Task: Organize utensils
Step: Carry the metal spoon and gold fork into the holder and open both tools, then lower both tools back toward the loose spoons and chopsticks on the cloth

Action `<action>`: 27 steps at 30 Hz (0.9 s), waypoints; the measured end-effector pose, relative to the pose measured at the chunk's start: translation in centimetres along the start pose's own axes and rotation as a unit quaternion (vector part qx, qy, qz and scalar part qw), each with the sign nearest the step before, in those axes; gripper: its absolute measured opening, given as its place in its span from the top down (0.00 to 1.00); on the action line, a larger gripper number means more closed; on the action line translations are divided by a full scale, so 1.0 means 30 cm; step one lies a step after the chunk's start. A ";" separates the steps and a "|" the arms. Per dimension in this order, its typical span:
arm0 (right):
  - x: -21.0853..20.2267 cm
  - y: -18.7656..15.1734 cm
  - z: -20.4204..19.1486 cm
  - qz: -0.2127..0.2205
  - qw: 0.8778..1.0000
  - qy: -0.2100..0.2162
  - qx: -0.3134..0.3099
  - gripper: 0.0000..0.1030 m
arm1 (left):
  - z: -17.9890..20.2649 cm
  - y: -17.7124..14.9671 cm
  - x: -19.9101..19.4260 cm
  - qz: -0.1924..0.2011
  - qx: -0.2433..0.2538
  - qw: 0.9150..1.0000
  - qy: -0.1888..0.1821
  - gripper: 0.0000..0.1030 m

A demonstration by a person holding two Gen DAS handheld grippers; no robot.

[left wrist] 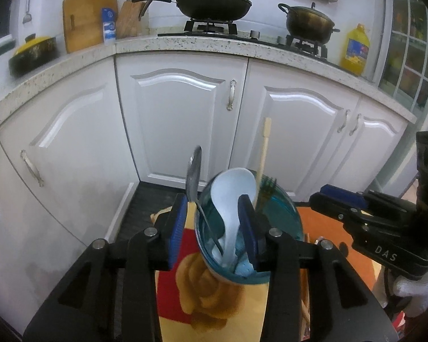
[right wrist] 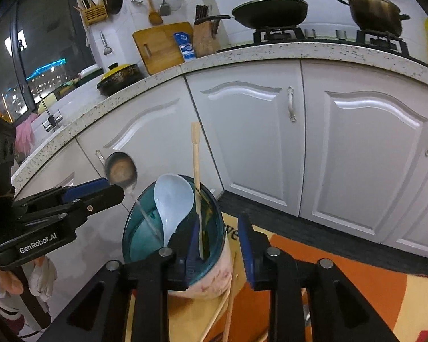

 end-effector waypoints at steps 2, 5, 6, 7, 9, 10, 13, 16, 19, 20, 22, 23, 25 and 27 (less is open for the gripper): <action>-0.020 -0.016 -0.002 -0.006 1.000 -0.006 0.002 0.75 | 0.016 -0.014 -0.017 0.002 0.005 1.000 0.002 0.65; -0.060 -0.038 -0.008 -0.006 1.000 -0.013 0.000 0.75 | 0.037 -0.031 -0.041 0.005 0.008 1.000 0.002 0.65; -0.078 -0.045 -0.010 -0.007 1.000 -0.018 -0.001 0.75 | 0.043 -0.036 -0.048 0.005 0.009 1.000 0.002 0.65; -0.092 -0.051 -0.013 -0.008 1.000 -0.020 -0.001 0.75 | 0.054 -0.044 -0.056 0.006 0.010 1.000 0.001 0.65; -0.129 -0.070 -0.010 -0.012 1.000 -0.028 -0.001 0.75 | 0.072 -0.057 -0.066 0.005 0.014 1.000 0.001 0.65; -0.146 -0.077 -0.007 -0.012 0.999 -0.030 -0.001 0.74 | 0.084 -0.067 -0.072 0.004 0.016 1.000 -0.001 0.65; -0.201 -0.109 0.012 -0.014 0.999 -0.039 0.007 0.70 | 0.109 -0.092 -0.088 -0.001 0.018 1.000 -0.011 0.65; -0.254 -0.168 0.049 -0.025 0.998 -0.055 0.012 0.69 | 0.130 -0.121 -0.103 -0.014 0.013 0.999 -0.029 0.65; -0.289 -0.248 0.099 -0.040 0.997 -0.068 0.023 0.69 | 0.142 -0.153 -0.111 -0.031 0.006 0.998 -0.047 0.65; -0.296 -0.275 0.113 -0.045 0.996 -0.070 0.031 0.69 | 0.150 -0.165 -0.112 -0.036 0.007 0.998 -0.051 0.65; -0.306 -0.341 0.152 -0.056 0.994 -0.073 0.052 0.69 | 0.162 -0.188 -0.111 -0.045 0.012 0.997 -0.055 0.65; -0.309 -0.372 0.168 -0.061 0.993 -0.075 0.061 0.69 | 0.172 -0.207 -0.110 -0.050 0.015 0.997 -0.058 0.65; -0.305 -0.429 0.194 -0.073 0.991 -0.074 0.079 0.69 | 0.183 -0.233 -0.103 -0.059 0.016 0.996 -0.062 0.65; -0.296 -0.470 0.207 -0.080 0.990 -0.067 0.092 0.69 | 0.196 -0.266 -0.092 -0.070 0.013 0.995 -0.068 0.65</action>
Point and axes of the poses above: each gripper's, at about its wrist camera, not at the fingertips, and x roughly the way its jaws point, z to its right, y to its top, the point moved 8 cm from there along x, roughly the way its jaws point, and after that the axes turned 12 degrees about -x, right-handed, at the moved point
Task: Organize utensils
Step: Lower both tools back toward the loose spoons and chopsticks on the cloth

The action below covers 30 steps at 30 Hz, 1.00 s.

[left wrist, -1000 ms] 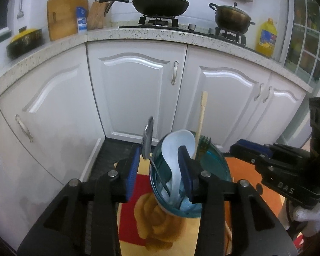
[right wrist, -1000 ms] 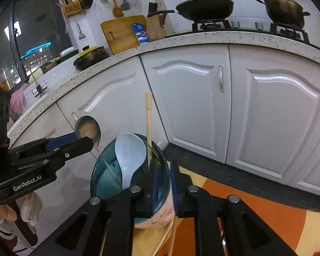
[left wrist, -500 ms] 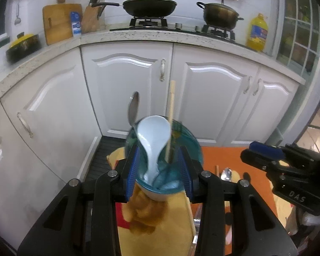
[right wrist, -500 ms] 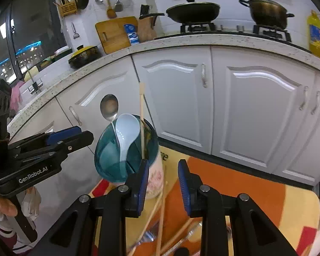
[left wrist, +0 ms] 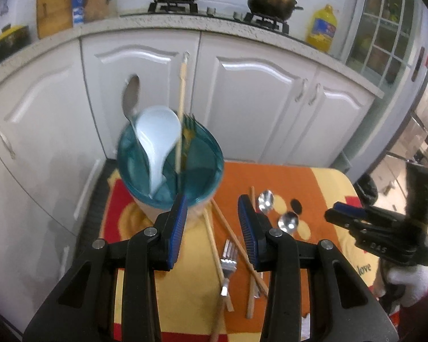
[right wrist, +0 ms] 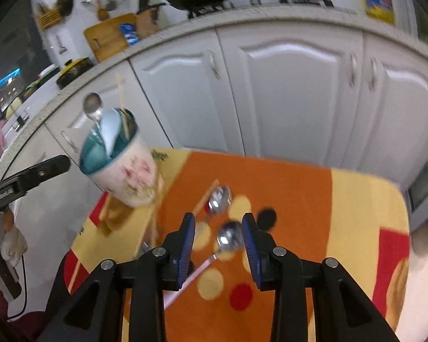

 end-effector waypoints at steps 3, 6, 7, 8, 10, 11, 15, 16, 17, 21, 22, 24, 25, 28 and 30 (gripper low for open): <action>0.043 -0.038 0.029 -0.014 1.000 0.011 0.019 0.69 | 0.019 -0.044 0.041 -0.020 0.001 1.000 -0.003 0.65; 0.109 -0.063 0.053 -0.031 0.998 0.023 0.041 0.69 | 0.030 -0.083 0.079 -0.037 -0.005 0.999 -0.008 0.65; 0.127 -0.074 0.060 -0.035 0.998 0.023 0.044 0.69 | 0.034 -0.097 0.091 -0.044 -0.006 0.999 -0.010 0.65; 0.152 -0.081 0.065 -0.040 0.998 0.022 0.044 0.69 | 0.040 -0.111 0.105 -0.051 -0.005 0.999 -0.012 0.65; 0.190 -0.087 0.072 -0.041 0.998 0.026 0.041 0.69 | 0.047 -0.134 0.131 -0.061 -0.002 0.998 -0.011 0.65; 0.211 -0.088 0.078 -0.041 0.998 0.028 0.041 0.69 | 0.048 -0.145 0.143 -0.066 -0.001 0.998 -0.011 0.65; 0.267 -0.081 0.098 -0.041 0.997 0.041 0.049 0.69 | 0.054 -0.164 0.197 -0.078 -0.011 0.997 -0.008 0.65; 0.279 -0.076 0.099 -0.037 0.997 0.050 0.052 0.69 | 0.056 -0.167 0.214 -0.080 -0.014 0.997 -0.007 0.65; 0.284 -0.073 0.100 -0.032 0.997 0.054 0.052 0.69 | 0.056 -0.170 0.230 -0.082 -0.017 0.996 -0.007 0.65; 0.297 -0.073 0.094 -0.026 0.996 0.066 0.052 0.90 | 0.065 -0.177 0.291 -0.089 -0.026 0.996 -0.004 0.65; 0.296 -0.075 0.093 -0.024 0.996 0.068 0.051 0.91 | 0.069 -0.179 0.307 -0.091 -0.028 0.995 -0.004 0.65; 0.288 -0.079 0.092 -0.023 0.996 0.071 0.048 0.94 | 0.074 -0.188 0.340 -0.097 -0.031 0.995 -0.004 0.65; 0.281 -0.082 0.093 -0.022 0.996 0.073 0.048 0.95 | 0.077 -0.194 0.356 -0.100 -0.032 0.994 -0.004 0.66; 0.260 -0.089 0.105 -0.020 0.996 0.074 0.050 0.97 | 0.086 -0.203 0.393 -0.105 -0.033 0.994 -0.006 0.85; 0.250 -0.092 0.111 -0.018 0.996 0.074 0.051 0.97 | 0.095 -0.214 0.406 -0.111 -0.027 0.993 -0.007 0.93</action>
Point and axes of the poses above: each gripper's, at about its wrist camera, not at the fingertips, and x roughly the way its jaws point, z to its right, y to its top, the point moved 8 cm from there along x, roughly the way its jaws point, and after that the axes turned 12 degrees about -x, right-handed, at the moved point
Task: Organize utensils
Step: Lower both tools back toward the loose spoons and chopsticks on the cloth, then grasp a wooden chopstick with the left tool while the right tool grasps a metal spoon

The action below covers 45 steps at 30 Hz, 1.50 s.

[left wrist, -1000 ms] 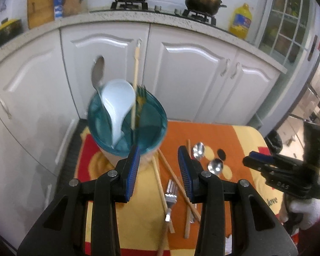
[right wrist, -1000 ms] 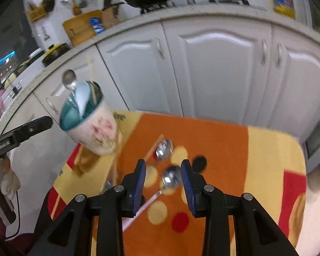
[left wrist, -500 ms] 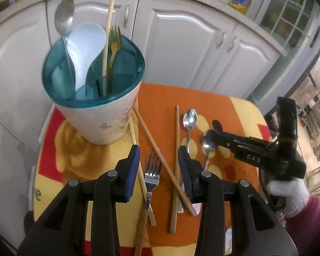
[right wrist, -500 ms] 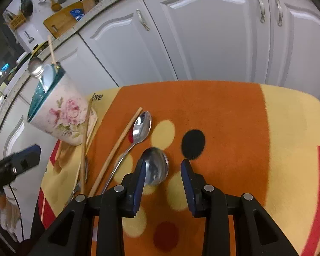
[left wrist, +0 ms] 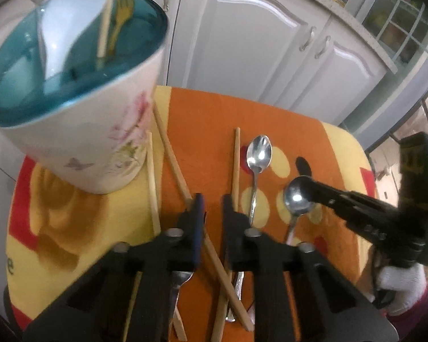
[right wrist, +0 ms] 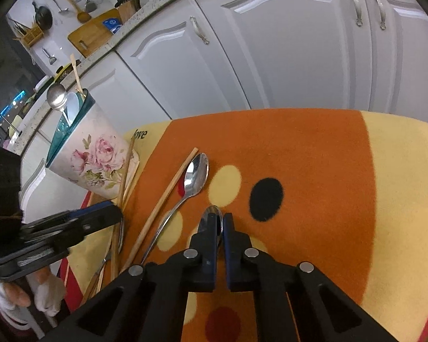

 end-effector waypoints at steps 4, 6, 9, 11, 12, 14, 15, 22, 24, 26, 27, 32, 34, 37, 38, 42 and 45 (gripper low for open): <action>-0.033 -0.020 0.014 0.002 1.000 0.001 0.003 0.97 | 0.036 -0.043 -0.004 -0.020 0.018 0.999 -0.023 0.98; -0.047 -0.023 0.019 0.002 1.000 0.000 0.002 0.97 | 0.060 -0.079 -0.011 -0.033 0.034 0.998 -0.033 0.99; -0.072 -0.029 0.038 0.000 1.000 -0.004 0.001 0.97 | 0.080 -0.122 -0.033 -0.040 0.052 0.997 -0.040 0.99; -0.091 -0.032 0.051 0.002 1.000 -0.006 0.001 0.97 | 0.072 -0.118 -0.058 -0.028 0.052 0.998 -0.030 0.99; -0.100 -0.034 0.059 0.003 1.000 -0.006 0.001 0.97 | 0.067 -0.110 -0.064 -0.024 0.048 0.998 -0.027 0.99; -0.113 -0.038 0.069 0.003 1.000 -0.008 0.000 0.97 | 0.048 -0.086 -0.080 -0.013 0.033 0.999 -0.021 0.97; -0.116 -0.038 0.074 0.003 1.000 -0.010 -0.001 0.97 | 0.040 -0.076 -0.085 -0.006 0.032 0.999 -0.015 0.93; -0.129 -0.050 0.099 0.002 1.000 -0.016 0.004 0.97 | 0.000 -0.061 -0.027 -0.005 0.013 0.999 0.033 0.63; -0.127 -0.051 0.094 0.000 1.000 -0.014 0.002 0.97 | 0.010 -0.073 0.005 -0.015 0.018 0.999 0.038 0.63; -0.125 -0.055 0.091 -0.002 1.000 -0.014 -0.001 0.97 | 0.025 -0.079 0.024 -0.018 0.025 0.999 0.037 0.75; -0.123 -0.055 0.090 -0.002 1.000 -0.014 -0.002 0.97 | 0.035 -0.081 0.031 -0.019 0.031 0.999 0.033 0.89; -0.128 -0.061 0.102 -0.002 1.000 -0.014 0.001 0.97 | 0.097 -0.138 0.016 -0.053 0.057 0.997 -0.008 0.95; -0.132 -0.062 0.113 -0.002 1.000 -0.017 0.001 0.97 | 0.136 -0.191 -0.003 -0.076 0.076 0.994 -0.030 0.95; -0.138 -0.065 0.130 -0.003 1.000 -0.022 0.002 0.97 | 0.167 -0.238 -0.029 -0.088 0.095 0.991 -0.043 0.95; -0.141 -0.066 0.136 -0.004 1.000 -0.024 0.002 0.97 | 0.176 -0.248 -0.036 -0.093 0.098 0.990 -0.048 0.95; -0.138 -0.071 0.149 -0.009 1.000 -0.027 -0.001 0.97 | 0.192 -0.223 -0.038 -0.088 0.103 0.990 -0.045 0.94; -0.128 -0.078 0.155 -0.018 0.999 -0.028 -0.003 0.96 | 0.213 -0.168 -0.022 -0.078 0.106 0.991 -0.039 0.77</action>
Point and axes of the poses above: each gripper's, at about its wrist camera, not at the fingertips, and x roughly the way its jaws point, z to its right, y to its top, the point moved 8 cm from there along x, roughly the way its jaws point, and after that the axes turned 12 degrees about -x, right-handed, at the moved point
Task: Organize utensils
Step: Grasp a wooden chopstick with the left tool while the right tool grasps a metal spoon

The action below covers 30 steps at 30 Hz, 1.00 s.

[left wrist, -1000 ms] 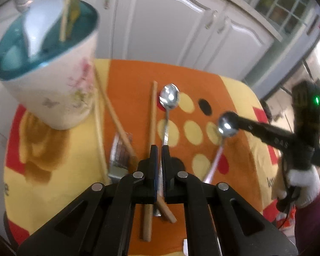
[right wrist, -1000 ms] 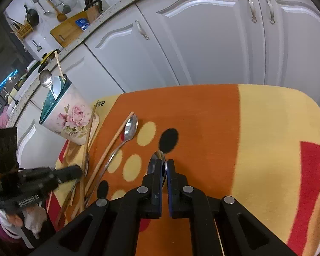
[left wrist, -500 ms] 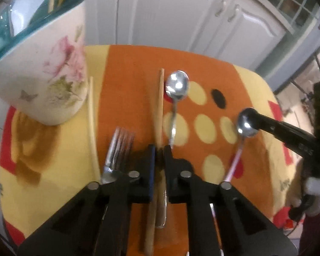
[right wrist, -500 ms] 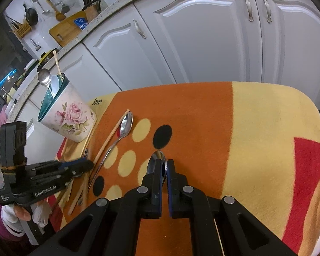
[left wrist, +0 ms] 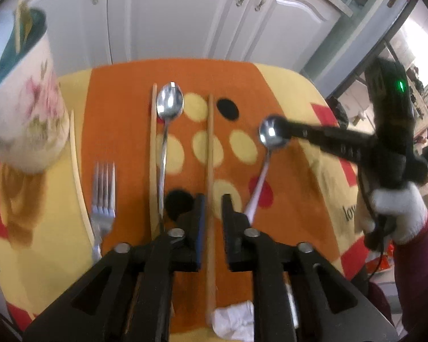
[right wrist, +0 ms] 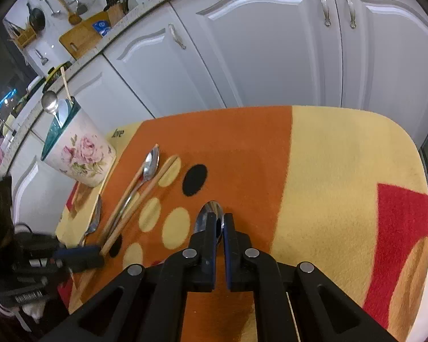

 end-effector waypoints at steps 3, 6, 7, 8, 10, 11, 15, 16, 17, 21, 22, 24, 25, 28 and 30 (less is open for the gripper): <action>0.005 -0.005 0.004 -0.005 1.000 0.000 -0.003 0.96 | 0.021 0.053 0.025 0.006 0.014 1.000 0.009 0.70; 0.005 -0.009 0.011 -0.006 1.000 0.001 -0.003 0.96 | 0.039 0.109 0.070 0.006 0.023 0.999 0.022 0.70; 0.005 -0.011 0.013 -0.006 1.000 0.001 -0.001 0.96 | 0.046 0.129 0.087 0.008 0.026 0.999 0.026 0.70; 0.003 -0.013 0.014 -0.005 1.000 0.002 0.000 0.96 | 0.054 0.146 0.111 0.005 0.032 0.999 0.034 0.70; 0.002 -0.021 0.018 -0.004 1.000 0.003 0.003 0.96 | 0.064 0.169 0.151 0.000 0.036 0.998 0.044 0.70; 0.000 -0.025 0.022 -0.003 1.000 0.005 0.006 0.96 | 0.069 0.176 0.172 -0.004 0.038 0.998 0.048 0.70; -0.007 -0.036 0.031 0.002 1.000 0.010 0.016 0.96 | 0.085 0.202 0.220 -0.003 0.047 0.997 0.064 0.70; -0.008 -0.037 0.032 0.003 1.000 0.010 0.017 0.96 | 0.094 0.207 0.226 -0.001 0.052 0.996 0.067 0.70; -0.009 -0.038 0.034 0.005 1.000 0.010 0.018 0.96 | 0.104 0.212 0.234 -0.003 0.060 0.996 0.070 0.70; -0.017 -0.039 0.032 0.014 1.000 0.007 0.023 0.96 | 0.118 0.211 0.242 -0.005 0.074 0.995 0.061 0.96; -0.023 -0.038 0.031 0.017 1.000 0.006 0.025 0.96 | 0.114 0.212 0.239 -0.012 0.064 0.997 0.046 0.96; -0.046 -0.030 0.024 0.027 0.999 0.006 0.028 0.96 | 0.097 0.205 0.201 -0.016 0.037 0.999 0.017 0.96; -0.057 -0.025 0.020 0.032 0.999 0.007 0.028 0.96 | 0.091 0.205 0.171 -0.011 0.027 1.000 0.003 0.96; -0.117 0.004 -0.013 0.052 0.999 0.003 0.015 0.97 | 0.077 0.207 0.076 0.009 0.014 1.000 -0.020 0.96; -0.151 0.029 -0.037 0.063 0.998 0.001 0.004 0.97 | 0.074 0.209 0.012 0.023 0.008 0.999 -0.032 0.96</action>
Point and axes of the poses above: each gripper's, at about its wrist camera, not at the fingertips, and x roughly the way its jaws point, z to its right, y to its top, the point moved 8 cm from there along x, roughly the way its jaws point, and after that the axes turned 12 degrees about -x, right-handed, at the moved point
